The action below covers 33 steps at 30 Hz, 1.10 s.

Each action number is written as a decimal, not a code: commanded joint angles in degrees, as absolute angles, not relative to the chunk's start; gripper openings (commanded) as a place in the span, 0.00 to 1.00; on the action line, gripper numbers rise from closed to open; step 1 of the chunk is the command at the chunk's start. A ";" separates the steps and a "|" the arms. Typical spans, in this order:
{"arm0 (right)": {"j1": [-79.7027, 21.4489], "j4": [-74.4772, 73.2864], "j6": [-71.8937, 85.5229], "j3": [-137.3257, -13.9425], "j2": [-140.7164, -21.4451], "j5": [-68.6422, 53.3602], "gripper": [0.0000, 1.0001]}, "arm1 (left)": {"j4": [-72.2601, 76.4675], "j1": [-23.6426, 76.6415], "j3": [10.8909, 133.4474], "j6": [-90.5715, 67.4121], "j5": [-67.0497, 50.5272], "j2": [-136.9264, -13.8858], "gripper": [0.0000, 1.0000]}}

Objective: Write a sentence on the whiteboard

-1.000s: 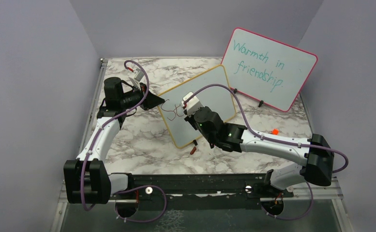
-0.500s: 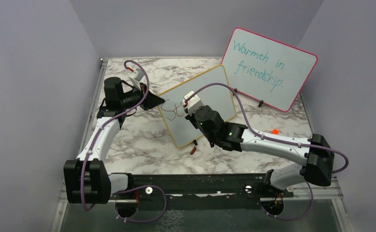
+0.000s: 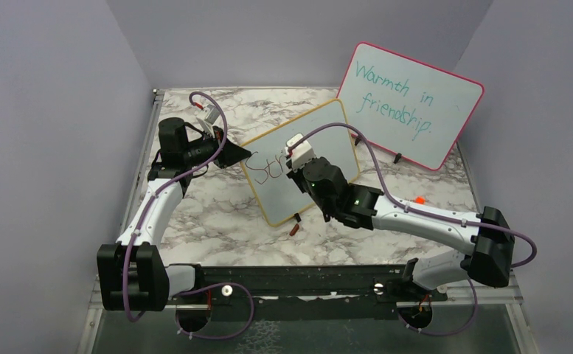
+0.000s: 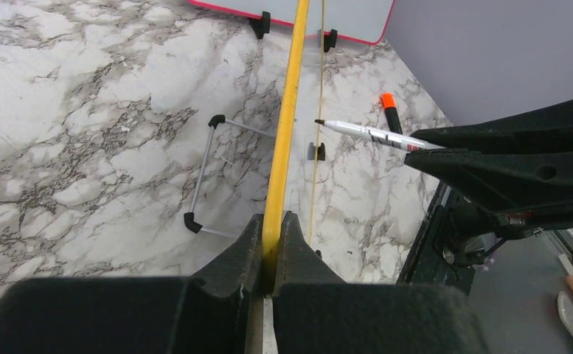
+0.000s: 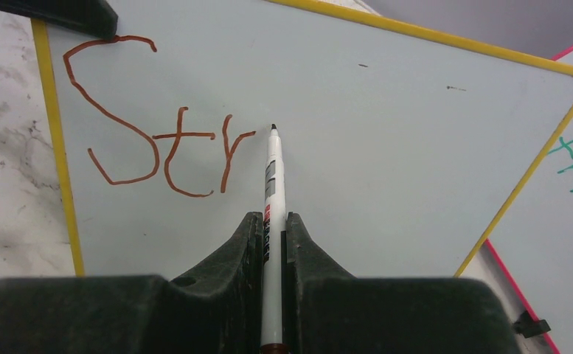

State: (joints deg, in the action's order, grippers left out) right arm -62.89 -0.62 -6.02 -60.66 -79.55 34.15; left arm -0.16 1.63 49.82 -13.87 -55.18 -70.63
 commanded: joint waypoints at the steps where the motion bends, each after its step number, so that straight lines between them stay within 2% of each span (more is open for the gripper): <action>1: -62.30 -1.45 -6.30 -59.70 -76.70 33.92 0.01 | -4.45 2.20 49.22 -7.69 -48.30 -72.39 0.00; 13: -60.38 -0.97 -3.28 -56.60 -74.36 29.18 0.01 | -4.52 2.19 49.17 -7.56 -48.19 -72.38 0.00; 33: -59.16 -0.52 -2.99 -58.05 -76.34 27.17 0.01 | -4.57 2.14 49.31 -7.65 -48.60 -72.78 0.00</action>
